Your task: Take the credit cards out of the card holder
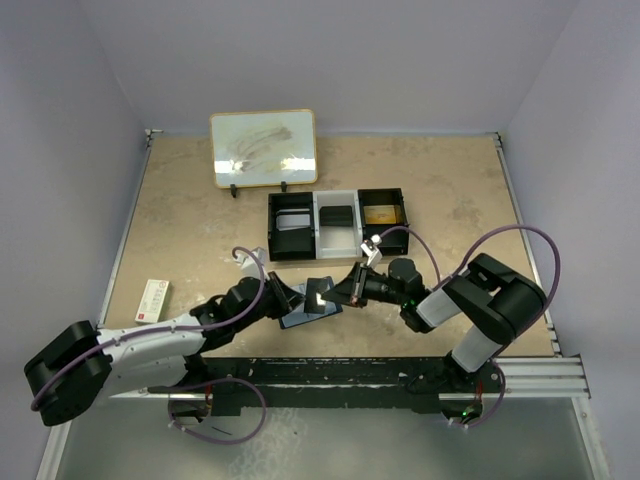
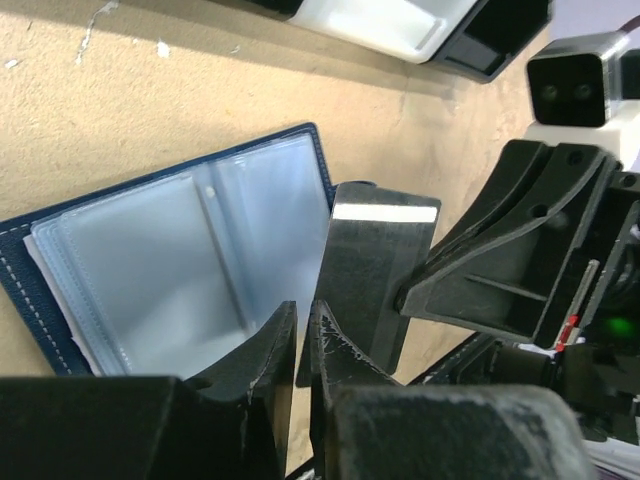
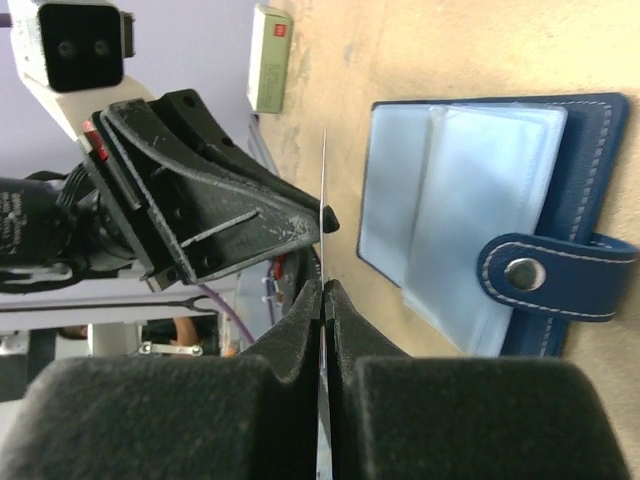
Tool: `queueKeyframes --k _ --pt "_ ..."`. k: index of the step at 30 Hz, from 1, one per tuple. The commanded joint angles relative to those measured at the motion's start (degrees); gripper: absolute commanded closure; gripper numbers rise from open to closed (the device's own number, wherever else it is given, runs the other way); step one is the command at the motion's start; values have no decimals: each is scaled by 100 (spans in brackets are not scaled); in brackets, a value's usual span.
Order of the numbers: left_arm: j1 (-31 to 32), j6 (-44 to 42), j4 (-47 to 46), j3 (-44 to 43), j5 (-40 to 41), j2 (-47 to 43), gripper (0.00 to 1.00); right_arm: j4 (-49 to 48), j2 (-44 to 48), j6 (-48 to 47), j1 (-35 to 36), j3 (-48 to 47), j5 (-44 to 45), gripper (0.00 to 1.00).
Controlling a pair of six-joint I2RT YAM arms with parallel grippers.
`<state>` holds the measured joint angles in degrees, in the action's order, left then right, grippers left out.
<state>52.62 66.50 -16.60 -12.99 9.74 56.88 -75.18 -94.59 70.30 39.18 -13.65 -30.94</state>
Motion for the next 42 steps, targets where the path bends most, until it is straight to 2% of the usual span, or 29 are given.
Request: queueKeyframes --k 1,5,10,24,36,39,42 --pt "-6 -202 255 -303 -71 265 90 1216 282 -633 -24 -366 325 98" --pt "-6 -222 386 -279 -10 384 81 2050 318 -1002 -22 -629 385 98" --pt "-6 -353 518 -404 9 632 79 2696 232 -1325 -24 -887 387 98" --pt "-11 -778 442 -956 -125 1437 82 2881 -74 -1441 -18 -1216 274 89" --pt "-6 -669 100 -843 -180 1778 87 2487 -298 -1266 -24 -1254 180 82" --pt "-6 -667 101 -843 -183 1780 88 2456 -290 -1248 -24 -1242 221 85" --pt "-7 -665 125 -825 -183 1748 89 2560 -138 -1259 -24 -1182 304 94"
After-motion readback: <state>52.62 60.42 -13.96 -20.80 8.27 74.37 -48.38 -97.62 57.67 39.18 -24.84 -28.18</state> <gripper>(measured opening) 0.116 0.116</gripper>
